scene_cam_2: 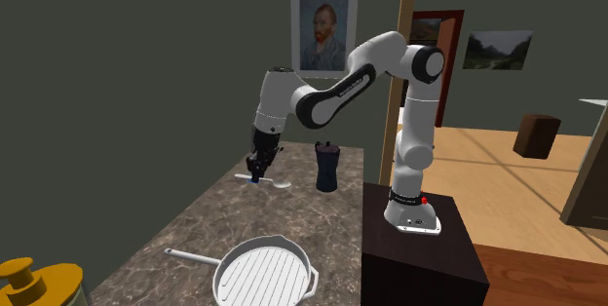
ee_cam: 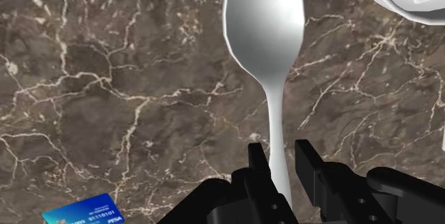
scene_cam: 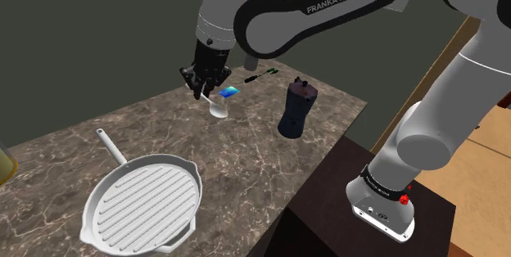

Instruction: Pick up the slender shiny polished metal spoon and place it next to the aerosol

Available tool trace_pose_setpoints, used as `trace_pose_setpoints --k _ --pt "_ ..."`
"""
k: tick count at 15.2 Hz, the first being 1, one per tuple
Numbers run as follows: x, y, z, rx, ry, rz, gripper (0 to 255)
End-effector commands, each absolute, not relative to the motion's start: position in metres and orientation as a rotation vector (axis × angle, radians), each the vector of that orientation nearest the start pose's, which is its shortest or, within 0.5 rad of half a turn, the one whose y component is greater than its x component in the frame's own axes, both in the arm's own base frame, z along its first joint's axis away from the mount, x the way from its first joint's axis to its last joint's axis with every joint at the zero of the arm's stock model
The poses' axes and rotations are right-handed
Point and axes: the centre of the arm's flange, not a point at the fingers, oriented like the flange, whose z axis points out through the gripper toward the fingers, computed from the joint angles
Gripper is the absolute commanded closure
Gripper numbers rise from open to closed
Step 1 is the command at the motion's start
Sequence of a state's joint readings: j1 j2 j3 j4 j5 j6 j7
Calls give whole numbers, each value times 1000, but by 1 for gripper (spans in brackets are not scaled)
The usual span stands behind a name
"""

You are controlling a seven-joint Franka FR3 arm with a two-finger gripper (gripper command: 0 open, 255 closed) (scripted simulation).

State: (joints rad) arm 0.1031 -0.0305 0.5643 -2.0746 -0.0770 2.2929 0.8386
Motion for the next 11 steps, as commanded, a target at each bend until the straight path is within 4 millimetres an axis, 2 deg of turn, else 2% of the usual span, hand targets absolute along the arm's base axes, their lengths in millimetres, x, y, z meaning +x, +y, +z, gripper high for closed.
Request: trace_pose_setpoints --k 1,11 --pt "443 349 476 -3008 189 -351 255" --pt "443 349 528 -3008 189 -351 255"
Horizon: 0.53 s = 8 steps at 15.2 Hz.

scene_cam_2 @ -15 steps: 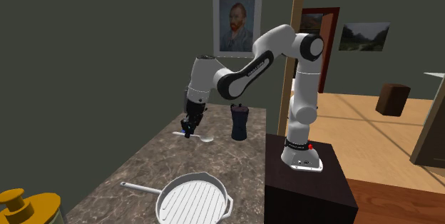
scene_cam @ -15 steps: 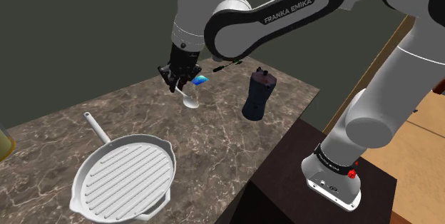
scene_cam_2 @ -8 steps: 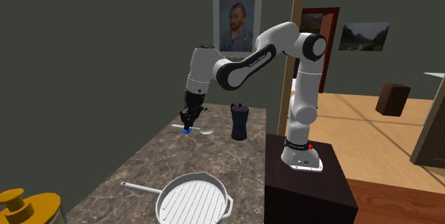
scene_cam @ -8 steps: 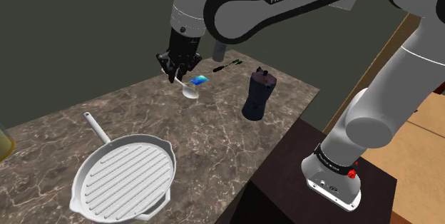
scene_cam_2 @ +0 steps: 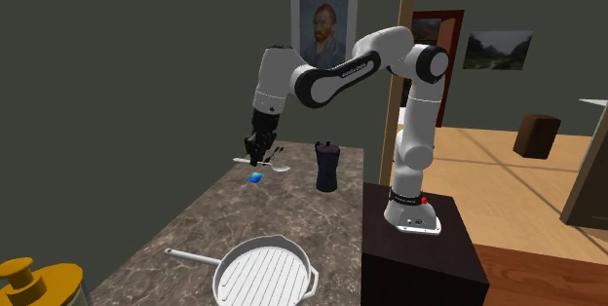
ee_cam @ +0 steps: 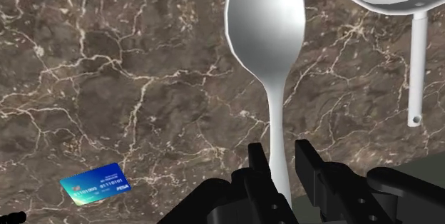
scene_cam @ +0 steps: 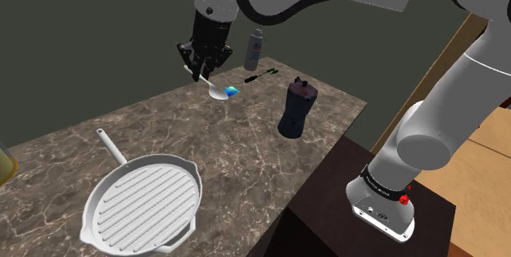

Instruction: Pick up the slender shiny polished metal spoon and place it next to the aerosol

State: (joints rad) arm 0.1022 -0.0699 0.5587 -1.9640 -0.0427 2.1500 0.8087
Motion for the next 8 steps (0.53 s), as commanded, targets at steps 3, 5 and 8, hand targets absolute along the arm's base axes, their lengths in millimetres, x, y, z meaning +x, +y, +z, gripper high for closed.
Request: trace_pose_setpoints --k 3,5,8 --pt "443 349 544 -3008 189 -351 255" --pt "443 349 555 -3008 189 -351 255" --pt "443 349 571 -3008 189 -351 255"
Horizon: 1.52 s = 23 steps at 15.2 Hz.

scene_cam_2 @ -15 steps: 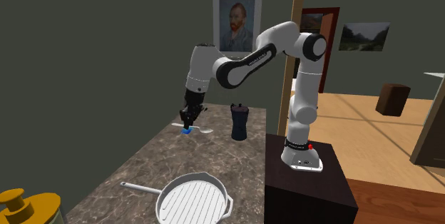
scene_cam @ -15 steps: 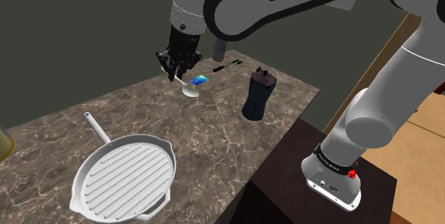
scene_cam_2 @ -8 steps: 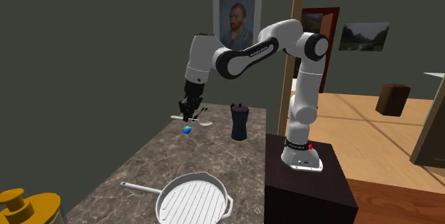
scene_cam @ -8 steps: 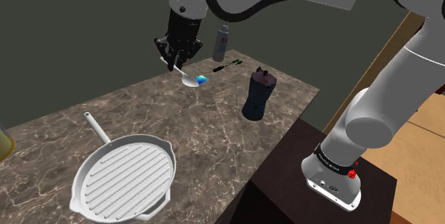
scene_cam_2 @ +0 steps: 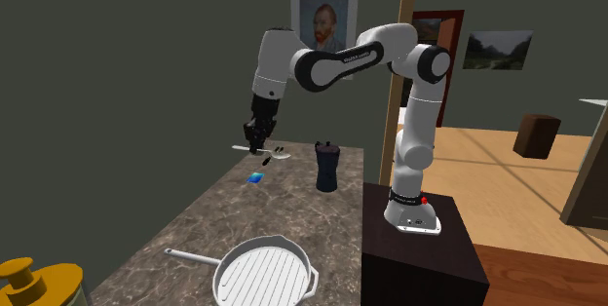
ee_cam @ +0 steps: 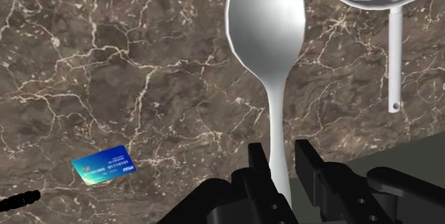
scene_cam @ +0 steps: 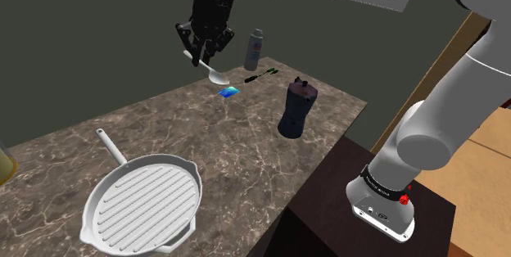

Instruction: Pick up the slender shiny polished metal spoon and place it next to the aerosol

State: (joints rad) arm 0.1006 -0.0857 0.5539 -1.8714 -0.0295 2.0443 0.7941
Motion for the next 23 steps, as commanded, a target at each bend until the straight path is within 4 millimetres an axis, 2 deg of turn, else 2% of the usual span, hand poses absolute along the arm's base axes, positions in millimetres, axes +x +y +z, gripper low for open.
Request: trace_pose_setpoints --k 1,6,23 --pt "443 349 576 -3008 189 -351 255" --pt "443 349 602 -3008 189 -351 255" --pt "524 140 602 -3008 189 -351 255"
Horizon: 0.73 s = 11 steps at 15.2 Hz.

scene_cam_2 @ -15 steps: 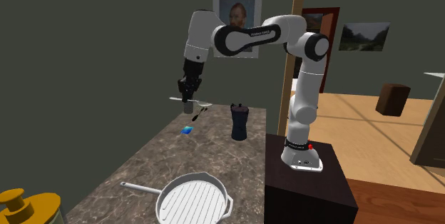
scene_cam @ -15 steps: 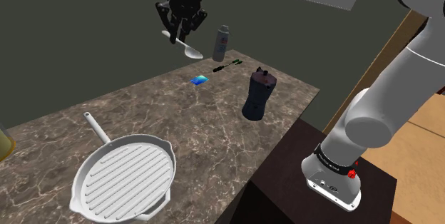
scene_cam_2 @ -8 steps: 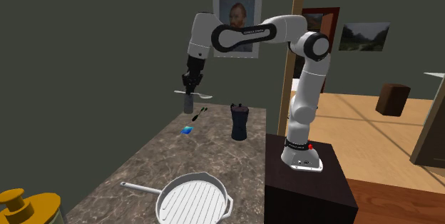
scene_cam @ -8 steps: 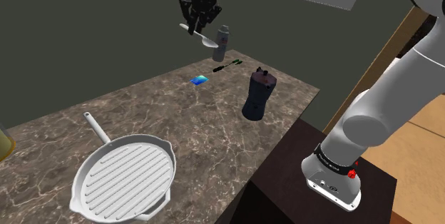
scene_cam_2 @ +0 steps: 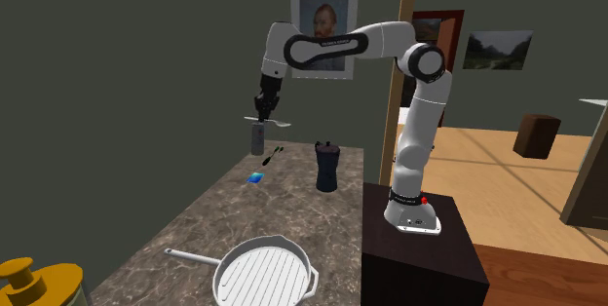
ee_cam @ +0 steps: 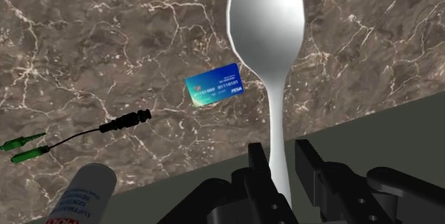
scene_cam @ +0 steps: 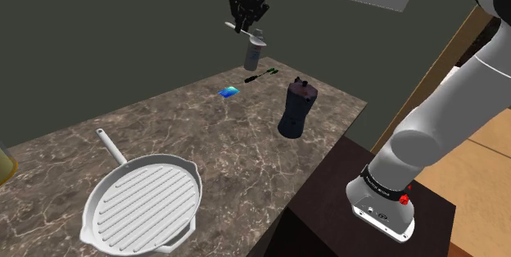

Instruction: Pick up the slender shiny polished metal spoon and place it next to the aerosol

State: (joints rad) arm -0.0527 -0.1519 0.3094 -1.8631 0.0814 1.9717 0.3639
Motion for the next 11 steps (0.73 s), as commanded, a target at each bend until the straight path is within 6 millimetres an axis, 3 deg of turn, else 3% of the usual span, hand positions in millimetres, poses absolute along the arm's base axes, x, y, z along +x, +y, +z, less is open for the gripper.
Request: trace_pose_setpoints --k 1,11 --pt "529 128 602 -3008 189 -351 255" --pt "576 5 602 -3008 189 -351 255"
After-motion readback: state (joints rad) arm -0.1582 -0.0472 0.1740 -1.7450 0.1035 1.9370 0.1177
